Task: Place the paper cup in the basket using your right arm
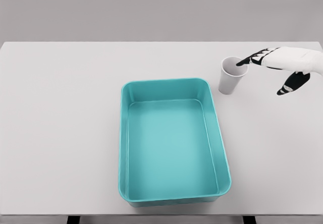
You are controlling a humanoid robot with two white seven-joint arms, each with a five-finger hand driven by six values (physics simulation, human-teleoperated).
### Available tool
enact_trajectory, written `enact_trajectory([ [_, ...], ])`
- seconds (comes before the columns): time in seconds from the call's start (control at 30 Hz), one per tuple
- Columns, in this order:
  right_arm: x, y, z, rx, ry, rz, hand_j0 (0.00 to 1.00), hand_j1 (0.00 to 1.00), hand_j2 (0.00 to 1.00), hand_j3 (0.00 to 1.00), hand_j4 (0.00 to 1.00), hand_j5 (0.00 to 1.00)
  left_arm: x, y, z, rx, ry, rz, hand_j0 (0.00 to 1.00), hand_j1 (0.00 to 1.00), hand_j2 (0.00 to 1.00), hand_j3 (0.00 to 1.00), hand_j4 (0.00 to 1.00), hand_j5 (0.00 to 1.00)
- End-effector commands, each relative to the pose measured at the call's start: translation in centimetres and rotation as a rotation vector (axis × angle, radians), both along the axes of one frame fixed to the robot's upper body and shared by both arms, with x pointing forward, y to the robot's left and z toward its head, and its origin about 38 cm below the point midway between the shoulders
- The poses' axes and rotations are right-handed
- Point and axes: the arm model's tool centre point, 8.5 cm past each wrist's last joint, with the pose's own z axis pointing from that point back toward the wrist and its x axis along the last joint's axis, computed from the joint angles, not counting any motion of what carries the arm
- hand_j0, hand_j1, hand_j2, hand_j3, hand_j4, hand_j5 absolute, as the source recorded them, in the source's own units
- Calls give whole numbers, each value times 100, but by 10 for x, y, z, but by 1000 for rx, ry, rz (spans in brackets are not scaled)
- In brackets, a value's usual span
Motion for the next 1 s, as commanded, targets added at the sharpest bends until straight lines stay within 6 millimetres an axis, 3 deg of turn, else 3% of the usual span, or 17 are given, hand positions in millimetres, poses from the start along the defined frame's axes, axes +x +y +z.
enact_trajectory([
  [0.0, 0, -1, 1, 0, -4, -4, 100, 100, 100, 100, 100, 100, 0, 0, 0, 0, 0, 0, 100, 100, 100, 100, 100, 100],
  [0.1, 4, -1, 5, 17, -18, -12, 100, 100, 100, 100, 100, 100, 0, 0, 0, 0, 0, 0, 100, 100, 100, 100, 100, 100],
  [0.23, 36, 0, -12, 56, -17, -71, 100, 100, 100, 100, 100, 100, 0, 0, 0, 0, 0, 0, 100, 100, 100, 100, 100, 100],
  [0.33, 45, -3, -10, -43, -85, -83, 100, 100, 100, 100, 100, 100, 0, 0, 0, 0, 0, 0, 100, 100, 100, 100, 100, 100],
  [0.43, 62, 8, -25, 13, -51, -108, 100, 100, 100, 100, 100, 100, 0, 0, 0, 0, 0, 0, 100, 100, 100, 100, 100, 100],
  [0.5, 69, 9, -21, 49, -46, -119, 100, 100, 100, 100, 100, 100, 0, 0, 0, 0, 0, 0, 100, 100, 100, 100, 100, 100],
  [0.73, 80, 4, -32, 49, 9, -148, 100, 100, 100, 100, 100, 100, 0, 0, 0, 0, 0, 0, 100, 100, 100, 100, 100, 100],
  [0.77, 85, 16, -29, 60, 17, -129, 100, 100, 100, 100, 100, 100, 0, 0, 0, 0, 0, 0, 100, 100, 100, 100, 100, 100],
  [0.97, 97, 26, -28, 29, 29, -115, 100, 100, 100, 100, 100, 100, 0, 0, 0, 0, 0, 0, 100, 100, 100, 100, 100, 100],
])
